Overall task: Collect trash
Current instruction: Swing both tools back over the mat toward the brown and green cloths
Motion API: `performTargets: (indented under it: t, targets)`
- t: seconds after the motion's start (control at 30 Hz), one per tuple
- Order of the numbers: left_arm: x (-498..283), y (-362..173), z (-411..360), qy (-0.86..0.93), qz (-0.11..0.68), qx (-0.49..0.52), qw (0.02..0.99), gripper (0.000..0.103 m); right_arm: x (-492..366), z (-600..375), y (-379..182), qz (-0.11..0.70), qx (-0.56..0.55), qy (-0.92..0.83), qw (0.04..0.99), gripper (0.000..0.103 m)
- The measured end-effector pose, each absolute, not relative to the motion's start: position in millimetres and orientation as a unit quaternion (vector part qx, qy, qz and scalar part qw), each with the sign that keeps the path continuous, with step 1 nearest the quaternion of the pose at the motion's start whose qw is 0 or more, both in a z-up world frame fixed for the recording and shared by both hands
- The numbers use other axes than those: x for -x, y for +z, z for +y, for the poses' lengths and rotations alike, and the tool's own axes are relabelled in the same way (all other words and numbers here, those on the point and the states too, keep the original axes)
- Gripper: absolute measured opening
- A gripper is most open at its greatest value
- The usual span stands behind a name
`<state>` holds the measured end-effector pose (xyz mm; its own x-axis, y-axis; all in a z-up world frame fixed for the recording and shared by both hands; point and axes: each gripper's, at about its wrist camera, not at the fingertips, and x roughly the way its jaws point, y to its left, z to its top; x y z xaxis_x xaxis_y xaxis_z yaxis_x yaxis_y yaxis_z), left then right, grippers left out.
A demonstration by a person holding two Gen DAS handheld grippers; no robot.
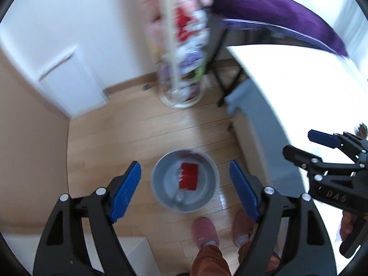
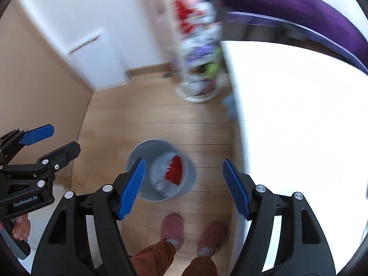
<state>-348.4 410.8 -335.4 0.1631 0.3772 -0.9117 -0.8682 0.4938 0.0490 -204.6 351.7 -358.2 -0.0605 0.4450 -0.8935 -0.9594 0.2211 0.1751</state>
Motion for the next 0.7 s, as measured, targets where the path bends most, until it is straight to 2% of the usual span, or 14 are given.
performTargets:
  t: [0.23,0.4,0.7]
  targets:
    - [230,-292,377,0.326,0.493,0.186,0.785,0.079,97,247,-306,0.482,0.203,0.439,0.731,0.068]
    - [142,-249,329,0.241,0.491,0.137,0.826,0.079,26,157,-254,0.473,0.153,0.348,0.795,0.074]
    - [12,-184,231,0.117,0.486,0.082,0.862,0.079,-62,22,-187,0.465,0.075,0.234,0.851,0.075]
